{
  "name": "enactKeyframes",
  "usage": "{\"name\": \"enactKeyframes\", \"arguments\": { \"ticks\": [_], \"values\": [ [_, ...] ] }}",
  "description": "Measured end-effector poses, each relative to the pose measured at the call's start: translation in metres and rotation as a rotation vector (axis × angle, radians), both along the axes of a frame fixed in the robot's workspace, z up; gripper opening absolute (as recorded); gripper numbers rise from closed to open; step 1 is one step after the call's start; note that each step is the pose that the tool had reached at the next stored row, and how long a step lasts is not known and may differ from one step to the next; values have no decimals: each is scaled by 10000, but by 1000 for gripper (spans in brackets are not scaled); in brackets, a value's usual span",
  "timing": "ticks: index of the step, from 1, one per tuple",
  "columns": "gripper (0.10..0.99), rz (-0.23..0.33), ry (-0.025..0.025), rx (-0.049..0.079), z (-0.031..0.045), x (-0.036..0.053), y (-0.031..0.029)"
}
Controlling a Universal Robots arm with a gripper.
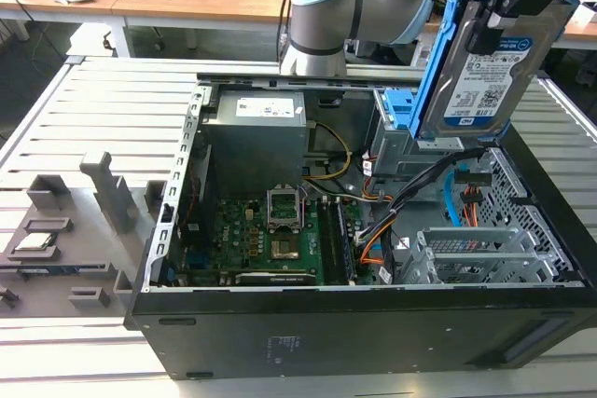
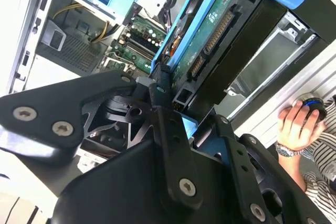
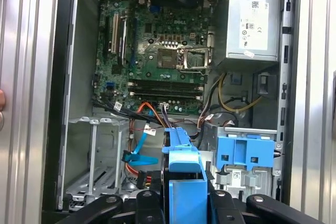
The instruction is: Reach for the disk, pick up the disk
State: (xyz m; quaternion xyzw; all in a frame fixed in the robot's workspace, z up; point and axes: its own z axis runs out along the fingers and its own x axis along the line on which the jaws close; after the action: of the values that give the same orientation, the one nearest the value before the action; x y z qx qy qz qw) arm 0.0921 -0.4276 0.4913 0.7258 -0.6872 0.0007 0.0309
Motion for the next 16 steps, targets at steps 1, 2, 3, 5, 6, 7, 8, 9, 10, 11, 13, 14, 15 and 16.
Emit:
{"name": "enactKeyframes", "arguments": {
  "ticks": [1, 2, 3, 5, 6, 7, 8, 9, 10, 11, 13, 14, 15, 16],
  "values": [
    [369, 0, 0, -2, 0, 0, -12],
    [369, 0, 0, -6, 0, 0, -38],
    [369, 0, 0, -10, 0, 0, -62],
    [369, 0, 0, -17, 0, 0, -102],
    [369, 0, 0, -20, 0, 0, -116],
    [369, 0, 0, -24, 0, 0, -137],
    [369, 0, 0, -28, 0, 0, -155],
    [369, -1, -1, -32, 0, 0, -172],
    [369, 0, 0, -34, 0, 0, -183],
    [369, 0, 0, -39, 0, 0, -206],
    [369, 0, 0, -47, 0, 0, -244],
    [369, 0, 0, -50, 0, 0, -254],
    [369, 0, 0, -52, 0, 0, -268],
    [369, 0, 0, -56, 0, 0, -281]
  ]
}}
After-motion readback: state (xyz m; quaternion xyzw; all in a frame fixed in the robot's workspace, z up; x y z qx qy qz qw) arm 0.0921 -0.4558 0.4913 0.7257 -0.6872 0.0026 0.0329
